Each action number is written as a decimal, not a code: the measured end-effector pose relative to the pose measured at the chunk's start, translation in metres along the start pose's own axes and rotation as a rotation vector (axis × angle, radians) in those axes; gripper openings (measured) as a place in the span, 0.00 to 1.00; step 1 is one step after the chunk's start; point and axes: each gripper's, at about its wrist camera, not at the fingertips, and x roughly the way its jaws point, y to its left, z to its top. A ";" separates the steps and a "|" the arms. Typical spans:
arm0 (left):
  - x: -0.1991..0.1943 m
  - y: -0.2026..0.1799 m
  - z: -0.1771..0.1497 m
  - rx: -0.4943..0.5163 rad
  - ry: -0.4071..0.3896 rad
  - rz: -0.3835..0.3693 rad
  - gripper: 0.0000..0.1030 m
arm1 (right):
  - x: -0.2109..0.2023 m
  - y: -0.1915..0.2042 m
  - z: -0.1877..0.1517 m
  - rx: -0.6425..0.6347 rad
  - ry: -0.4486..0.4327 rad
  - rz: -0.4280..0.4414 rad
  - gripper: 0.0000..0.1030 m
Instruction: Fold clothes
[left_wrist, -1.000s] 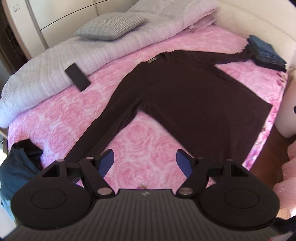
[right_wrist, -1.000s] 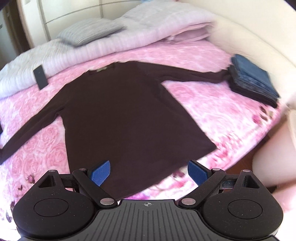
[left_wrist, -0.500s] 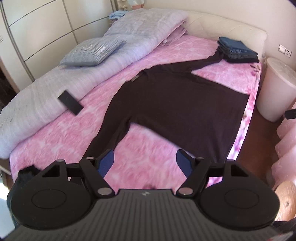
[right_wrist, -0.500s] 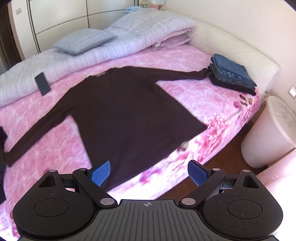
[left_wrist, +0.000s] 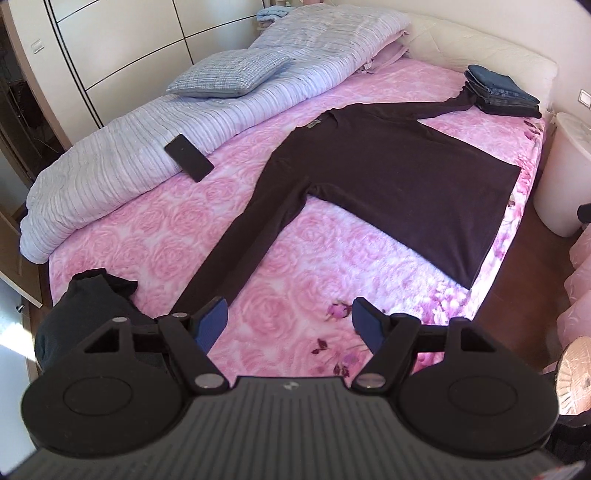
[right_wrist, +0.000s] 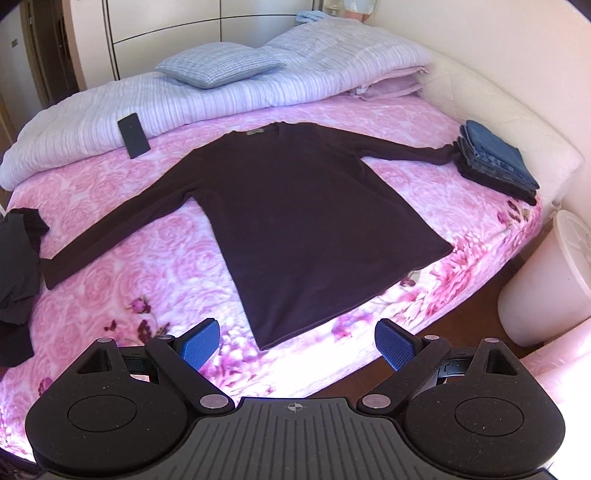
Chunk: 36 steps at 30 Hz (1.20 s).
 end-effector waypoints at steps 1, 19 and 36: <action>0.000 0.003 0.000 -0.007 0.001 0.006 0.69 | 0.002 0.002 0.001 -0.005 0.002 0.003 0.91; 0.015 0.027 -0.015 -0.367 0.158 0.291 0.69 | 0.097 0.068 0.066 -0.508 -0.080 0.322 0.91; 0.088 0.125 -0.111 -0.479 0.186 0.395 0.69 | 0.223 0.360 -0.007 -1.286 -0.306 0.694 0.66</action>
